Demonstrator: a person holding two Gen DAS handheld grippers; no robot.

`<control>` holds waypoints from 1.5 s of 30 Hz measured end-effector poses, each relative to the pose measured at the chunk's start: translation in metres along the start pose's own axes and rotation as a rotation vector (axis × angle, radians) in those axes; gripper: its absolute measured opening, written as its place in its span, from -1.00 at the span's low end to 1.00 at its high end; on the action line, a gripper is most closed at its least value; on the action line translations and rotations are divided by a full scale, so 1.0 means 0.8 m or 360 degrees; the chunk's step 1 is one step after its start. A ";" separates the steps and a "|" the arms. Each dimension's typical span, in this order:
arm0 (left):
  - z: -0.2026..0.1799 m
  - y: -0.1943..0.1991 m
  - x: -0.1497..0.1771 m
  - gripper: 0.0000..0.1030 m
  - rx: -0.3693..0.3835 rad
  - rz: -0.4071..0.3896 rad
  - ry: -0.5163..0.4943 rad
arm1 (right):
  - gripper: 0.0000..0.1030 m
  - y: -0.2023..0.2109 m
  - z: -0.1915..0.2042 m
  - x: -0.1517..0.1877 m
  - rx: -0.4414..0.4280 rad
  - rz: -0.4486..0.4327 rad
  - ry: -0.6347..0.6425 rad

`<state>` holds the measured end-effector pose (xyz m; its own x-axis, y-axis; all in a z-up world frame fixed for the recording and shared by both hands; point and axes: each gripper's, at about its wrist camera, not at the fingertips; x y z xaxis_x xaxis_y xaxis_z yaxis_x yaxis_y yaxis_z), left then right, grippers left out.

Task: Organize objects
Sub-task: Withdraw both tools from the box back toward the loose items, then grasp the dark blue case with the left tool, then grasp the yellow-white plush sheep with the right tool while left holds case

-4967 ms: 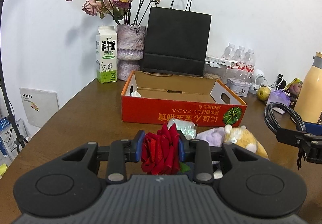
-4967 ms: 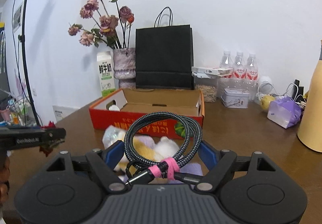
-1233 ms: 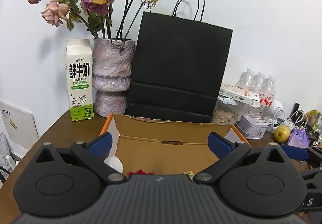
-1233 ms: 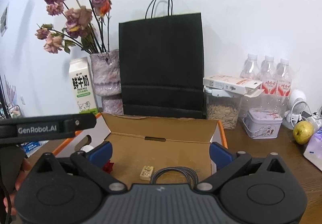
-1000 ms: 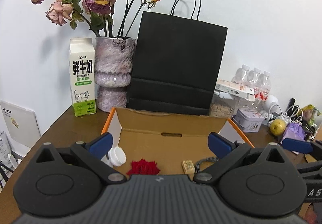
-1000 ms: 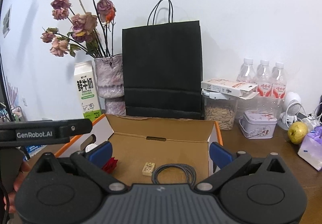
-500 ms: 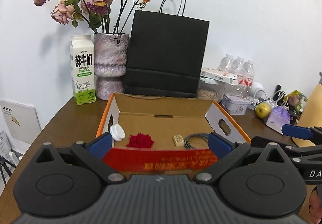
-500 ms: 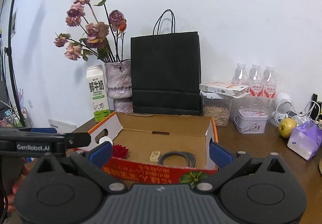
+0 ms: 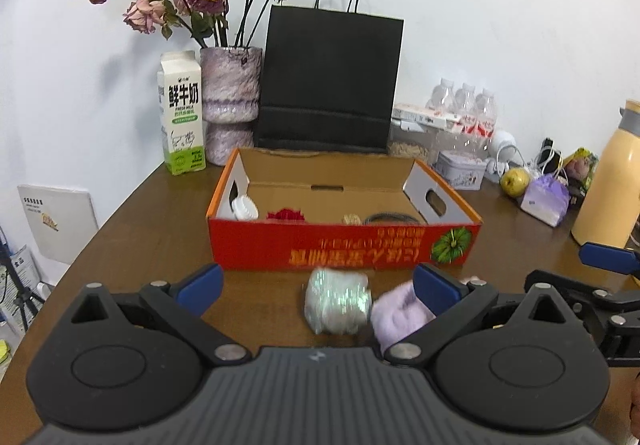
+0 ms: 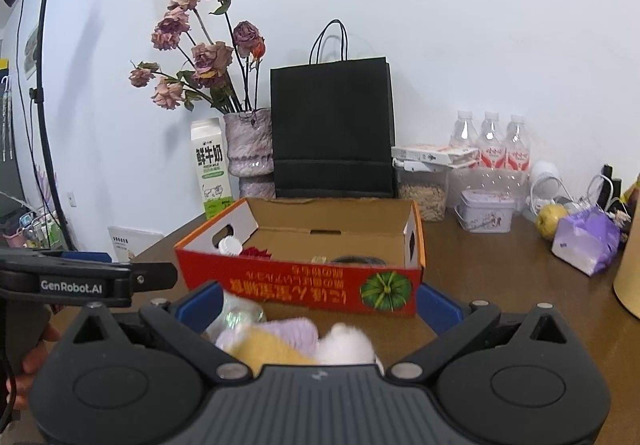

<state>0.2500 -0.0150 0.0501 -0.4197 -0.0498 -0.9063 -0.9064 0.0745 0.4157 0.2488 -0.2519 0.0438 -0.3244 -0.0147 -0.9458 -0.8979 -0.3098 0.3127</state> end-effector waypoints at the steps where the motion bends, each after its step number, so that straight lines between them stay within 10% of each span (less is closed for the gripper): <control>1: -0.002 0.003 0.006 1.00 -0.0002 0.0012 -0.0007 | 1.00 0.005 0.000 0.005 0.0003 0.0006 -0.0004; 22: -0.022 -0.027 0.099 1.00 -0.0126 0.0386 -0.0053 | 1.00 0.066 -0.023 0.087 0.0073 0.0147 -0.0066; 39: -0.011 -0.057 0.110 1.00 -0.0095 0.0375 -0.0096 | 1.00 0.043 -0.025 0.108 0.0106 0.0236 -0.0116; 45: 0.008 -0.041 0.112 0.38 -0.0109 0.0247 -0.0033 | 1.00 0.037 -0.017 0.112 0.0120 0.0260 -0.0102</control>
<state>0.2425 -0.0153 -0.0457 -0.5546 -0.0224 -0.8318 -0.8321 0.0115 0.5545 0.1972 -0.2749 -0.0326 -0.4837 0.0026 -0.8752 -0.8508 -0.2361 0.4695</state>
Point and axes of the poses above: each gripper's, at about its wrist camera, not at the fingertips, and y roughly against the way its jaws point, z to its left, x to its underside, and after that the axes turned 4 degrees about -z, right-handed
